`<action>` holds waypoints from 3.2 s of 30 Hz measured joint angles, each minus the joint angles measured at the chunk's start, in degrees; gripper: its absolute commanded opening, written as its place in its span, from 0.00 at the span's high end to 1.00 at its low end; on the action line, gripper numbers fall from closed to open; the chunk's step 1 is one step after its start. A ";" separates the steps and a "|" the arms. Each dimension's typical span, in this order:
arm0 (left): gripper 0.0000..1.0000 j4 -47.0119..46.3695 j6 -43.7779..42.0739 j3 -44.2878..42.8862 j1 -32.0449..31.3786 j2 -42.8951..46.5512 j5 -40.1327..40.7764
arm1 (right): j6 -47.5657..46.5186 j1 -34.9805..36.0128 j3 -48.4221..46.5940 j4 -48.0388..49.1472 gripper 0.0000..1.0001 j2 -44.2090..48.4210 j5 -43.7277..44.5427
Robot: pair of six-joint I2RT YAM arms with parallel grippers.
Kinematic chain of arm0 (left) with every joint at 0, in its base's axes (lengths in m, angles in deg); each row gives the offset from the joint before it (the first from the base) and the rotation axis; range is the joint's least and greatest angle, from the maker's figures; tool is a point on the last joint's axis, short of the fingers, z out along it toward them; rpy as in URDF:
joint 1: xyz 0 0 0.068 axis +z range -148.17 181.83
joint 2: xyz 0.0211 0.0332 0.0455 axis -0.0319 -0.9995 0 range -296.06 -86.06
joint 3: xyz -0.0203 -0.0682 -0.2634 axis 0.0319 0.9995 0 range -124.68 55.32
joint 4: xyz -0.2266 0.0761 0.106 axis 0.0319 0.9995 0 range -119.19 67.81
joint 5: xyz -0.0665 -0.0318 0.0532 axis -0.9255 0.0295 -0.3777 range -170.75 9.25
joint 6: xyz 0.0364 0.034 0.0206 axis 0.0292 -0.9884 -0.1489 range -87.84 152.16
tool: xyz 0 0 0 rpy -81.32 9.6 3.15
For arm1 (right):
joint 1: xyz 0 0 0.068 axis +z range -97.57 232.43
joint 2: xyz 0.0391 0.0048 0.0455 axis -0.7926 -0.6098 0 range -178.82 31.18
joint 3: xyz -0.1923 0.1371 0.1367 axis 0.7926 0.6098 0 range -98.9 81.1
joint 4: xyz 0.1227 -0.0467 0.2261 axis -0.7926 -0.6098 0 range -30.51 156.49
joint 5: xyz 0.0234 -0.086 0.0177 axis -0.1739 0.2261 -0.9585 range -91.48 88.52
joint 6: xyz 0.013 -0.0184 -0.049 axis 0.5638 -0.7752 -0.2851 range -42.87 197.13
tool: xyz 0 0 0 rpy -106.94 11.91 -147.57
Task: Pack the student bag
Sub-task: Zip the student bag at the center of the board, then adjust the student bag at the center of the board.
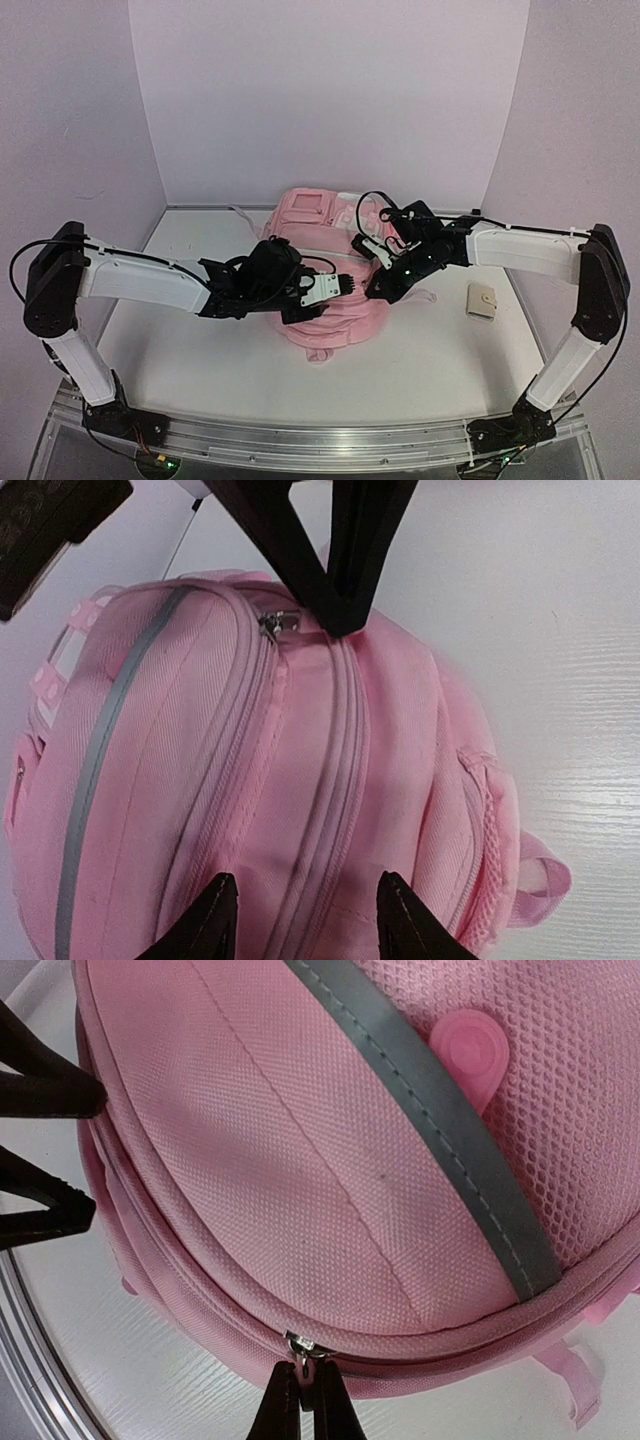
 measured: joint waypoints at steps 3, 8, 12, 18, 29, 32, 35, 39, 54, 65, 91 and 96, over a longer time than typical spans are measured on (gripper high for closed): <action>0.55 0.00 -2.56 -3.09 -0.86 -1.30 1.49 | 0.25 0.00 0.00 0.12 1.00 0.00 -0.29; 0.55 -0.09 -5.50 -5.74 -2.55 -1.77 3.46 | 0.84 0.00 0.00 0.15 1.00 0.02 -0.44; 0.56 -0.16 -7.46 -6.04 -3.03 -2.23 4.12 | 1.29 0.00 0.00 0.18 1.00 0.02 -0.61; 0.59 -0.76 -10.82 -8.62 -2.99 -6.72 5.83 | 1.49 0.00 0.08 0.24 1.00 0.31 -0.61; 0.99 -5.76 -16.84 -10.04 -2.99 -10.46 10.38 | 1.68 -0.06 0.73 0.68 1.00 0.75 -0.80; 1.00 -6.58 -18.28 -10.04 -3.02 -10.60 11.58 | 1.65 -0.17 0.75 0.78 1.00 0.91 -0.78; 1.00 -6.86 -18.77 -9.94 -3.13 -10.65 12.18 | 1.52 -0.21 0.85 0.80 1.00 1.27 -0.51; 1.00 -8.55 -17.78 -8.29 -3.16 -9.99 12.34 | 1.26 -0.61 0.85 0.81 1.00 1.58 -0.36; 1.00 -10.98 -13.13 0.76 -3.36 -1.46 10.62 | -1.24 -5.18 -1.65 0.36 1.00 2.43 -3.12; 1.00 -10.74 -9.45 6.22 -3.37 4.03 10.55 | -2.88 -5.44 -5.27 -2.84 1.00 -0.30 -11.66; 0.00 5.06 56.49 17.08 -2.66 30.64 20.14 | 6.88 -17.99 -41.09 -7.41 0.11 -18.66 -14.90; 0.00 4.89 74.77 20.51 -2.66 31.12 20.39 | 9.41 -17.49 -48.13 -7.76 0.03 -29.59 -13.88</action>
